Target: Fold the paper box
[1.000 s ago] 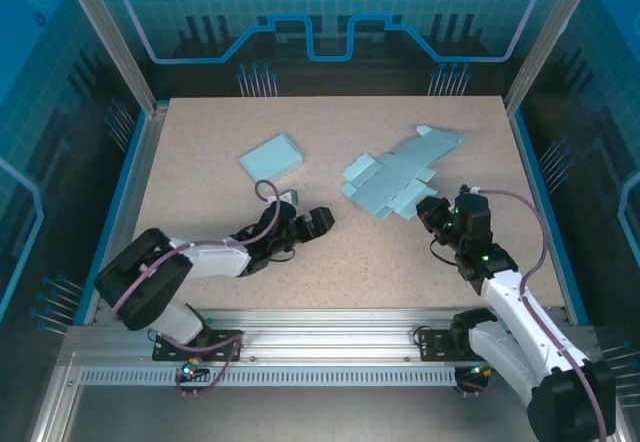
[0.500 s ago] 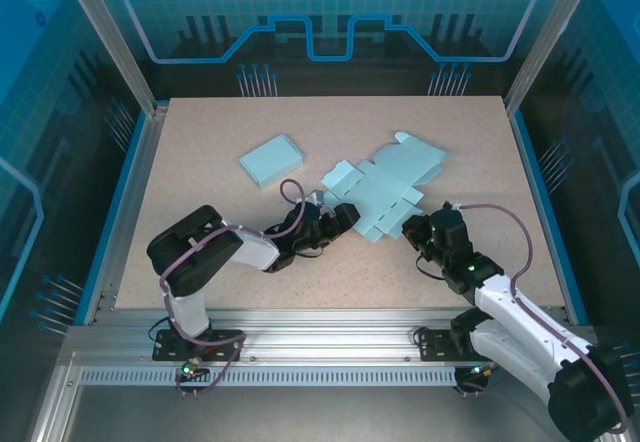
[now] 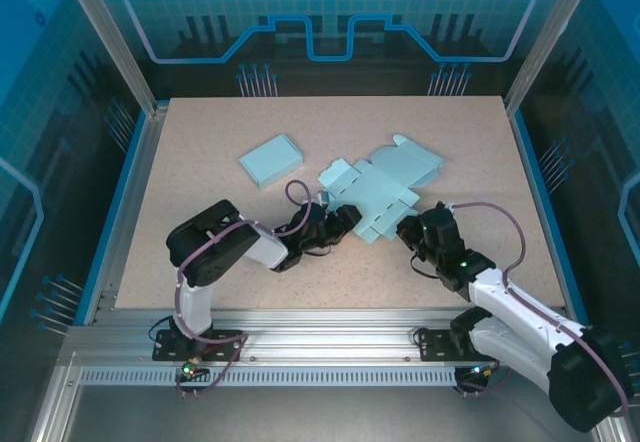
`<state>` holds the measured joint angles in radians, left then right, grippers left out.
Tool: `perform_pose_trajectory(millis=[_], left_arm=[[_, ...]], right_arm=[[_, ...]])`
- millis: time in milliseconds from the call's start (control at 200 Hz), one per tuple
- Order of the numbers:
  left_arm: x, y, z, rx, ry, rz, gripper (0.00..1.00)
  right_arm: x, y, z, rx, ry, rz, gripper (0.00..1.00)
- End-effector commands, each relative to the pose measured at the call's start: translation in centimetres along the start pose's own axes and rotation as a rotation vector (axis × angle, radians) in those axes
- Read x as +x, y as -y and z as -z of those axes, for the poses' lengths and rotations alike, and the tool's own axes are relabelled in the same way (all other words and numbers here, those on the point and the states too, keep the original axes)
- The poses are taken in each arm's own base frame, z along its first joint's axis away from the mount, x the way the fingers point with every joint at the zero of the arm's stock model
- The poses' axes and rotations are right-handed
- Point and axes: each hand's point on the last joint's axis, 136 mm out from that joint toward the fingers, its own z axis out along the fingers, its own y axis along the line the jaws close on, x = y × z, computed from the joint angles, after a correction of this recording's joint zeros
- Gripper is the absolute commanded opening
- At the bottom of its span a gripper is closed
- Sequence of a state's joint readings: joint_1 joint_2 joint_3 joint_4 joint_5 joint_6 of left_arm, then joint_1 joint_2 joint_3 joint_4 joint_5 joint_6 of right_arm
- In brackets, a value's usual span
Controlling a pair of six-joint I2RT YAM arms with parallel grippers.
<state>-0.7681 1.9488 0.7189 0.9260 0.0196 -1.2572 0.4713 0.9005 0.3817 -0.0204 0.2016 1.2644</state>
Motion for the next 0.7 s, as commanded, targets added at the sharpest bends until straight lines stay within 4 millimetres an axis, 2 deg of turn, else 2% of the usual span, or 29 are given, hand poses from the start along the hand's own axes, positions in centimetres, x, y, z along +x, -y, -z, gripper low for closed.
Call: perform_pose_trajectory(millis=[0,185,280,355,515,610,695], left_arm=[[-0.7,2.4,0.4,0.097,0.031,-0.019,0.53],[-1.9,1.8,0.7,0.074,0.05,-0.042,0.26],[-2.3,1.6,0.7,0.068,0.05,-0.059,0.15],[-2.7,1.7,0.9,0.067,0.046,-0.084,0.1],[-3.5,2.3,2.4,0.021,0.0,-0.209,0.0],[-4.0,2.8,3.8,-0.073,-0.044,-0.333,0.0],[-4.4,4.5,5.4,-0.133,-0.085,-0.492,0.0]], right_arm=[[0.2,-1.4,0.1,-0.028,-0.011,0.036,0.0],[0.9,-0.8,-0.2,-0.009,-0.042,0.089,0.0],[1.1,-0.7,-0.3,-0.002,-0.056,0.114,0.01],[1.1,-0.7,-0.2,0.011,-0.063,0.154,0.17],[0.1,-1.0,0.9,0.07,-0.051,0.282,0.65],[-1.0,-1.1,2.0,0.109,-0.023,0.357,0.78],[-1.9,-1.7,3.1,0.124,-0.001,0.429,0.88]])
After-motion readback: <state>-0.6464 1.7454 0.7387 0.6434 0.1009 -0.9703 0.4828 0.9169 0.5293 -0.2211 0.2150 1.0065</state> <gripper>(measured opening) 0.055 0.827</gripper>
